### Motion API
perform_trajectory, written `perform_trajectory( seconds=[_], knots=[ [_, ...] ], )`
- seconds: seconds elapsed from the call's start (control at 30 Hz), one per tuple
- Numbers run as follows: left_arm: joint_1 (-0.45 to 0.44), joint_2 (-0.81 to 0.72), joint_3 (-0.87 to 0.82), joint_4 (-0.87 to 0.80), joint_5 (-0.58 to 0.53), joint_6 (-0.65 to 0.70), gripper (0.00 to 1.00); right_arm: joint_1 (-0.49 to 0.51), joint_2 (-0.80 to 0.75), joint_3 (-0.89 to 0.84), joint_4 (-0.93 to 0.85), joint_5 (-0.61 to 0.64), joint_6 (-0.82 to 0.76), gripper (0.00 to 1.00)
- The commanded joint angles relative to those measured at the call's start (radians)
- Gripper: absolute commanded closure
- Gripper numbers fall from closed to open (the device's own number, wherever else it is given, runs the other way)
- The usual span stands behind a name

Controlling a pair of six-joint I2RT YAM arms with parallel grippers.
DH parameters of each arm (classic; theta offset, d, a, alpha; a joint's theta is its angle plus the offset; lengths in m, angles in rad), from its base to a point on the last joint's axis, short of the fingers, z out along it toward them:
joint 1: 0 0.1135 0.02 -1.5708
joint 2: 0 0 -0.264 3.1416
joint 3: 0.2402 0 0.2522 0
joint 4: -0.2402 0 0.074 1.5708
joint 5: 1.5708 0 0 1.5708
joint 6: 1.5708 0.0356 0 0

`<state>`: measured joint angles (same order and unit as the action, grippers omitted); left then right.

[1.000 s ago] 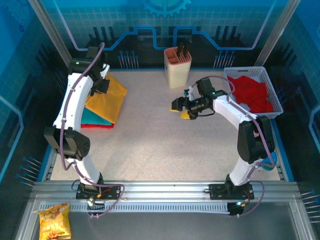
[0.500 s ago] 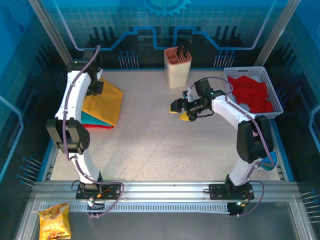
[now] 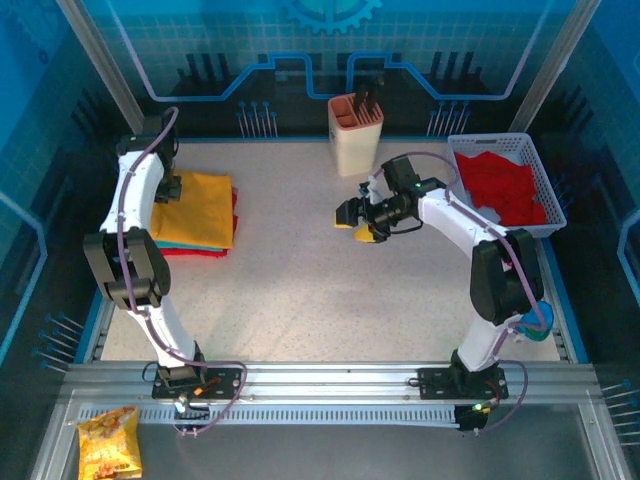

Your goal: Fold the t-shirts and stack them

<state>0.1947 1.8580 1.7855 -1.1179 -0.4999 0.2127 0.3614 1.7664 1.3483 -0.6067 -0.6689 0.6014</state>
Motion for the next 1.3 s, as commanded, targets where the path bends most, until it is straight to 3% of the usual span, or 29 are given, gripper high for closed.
perform_trajectory(
  seconds=[0.0,0.17,0.23,0.33,0.37,0.5,0.7,1.0,1.13,1.27],
  knots=[
    [0.012,0.032,0.000,0.052,-0.050,0.011,1.00,0.018,0.016,0.016,-0.031,-0.003,-0.012,0.18],
    [0.021,0.083,0.014,0.074,-0.084,0.003,0.95,0.029,0.014,0.009,-0.025,-0.005,-0.011,0.18],
    [0.027,0.102,0.025,0.093,-0.106,-0.010,0.54,0.030,0.014,0.006,-0.025,-0.007,-0.013,0.19],
    [0.036,0.142,0.074,0.069,-0.120,-0.063,0.10,0.033,0.007,-0.002,-0.024,-0.008,-0.017,0.19],
    [0.036,0.152,0.087,0.061,-0.132,-0.076,0.03,0.034,0.004,-0.005,-0.024,-0.008,-0.018,0.19],
    [0.028,0.157,0.136,0.028,-0.111,-0.110,0.01,0.033,-0.004,-0.023,-0.017,-0.004,-0.018,0.19],
    [-0.053,0.099,0.161,0.020,-0.091,-0.105,0.01,0.033,-0.004,-0.020,-0.011,0.000,-0.012,0.19],
    [-0.207,-0.026,0.037,0.124,0.243,-0.269,0.01,0.032,-0.015,-0.034,0.000,0.031,-0.010,0.19],
    [-0.266,-0.134,-0.146,0.294,0.411,-0.322,0.01,0.022,-0.022,-0.012,-0.038,0.093,-0.042,0.19],
    [-0.317,-0.278,-0.377,0.546,0.505,-0.400,0.01,0.010,-0.042,0.011,-0.067,0.187,-0.088,0.16]
  ],
)
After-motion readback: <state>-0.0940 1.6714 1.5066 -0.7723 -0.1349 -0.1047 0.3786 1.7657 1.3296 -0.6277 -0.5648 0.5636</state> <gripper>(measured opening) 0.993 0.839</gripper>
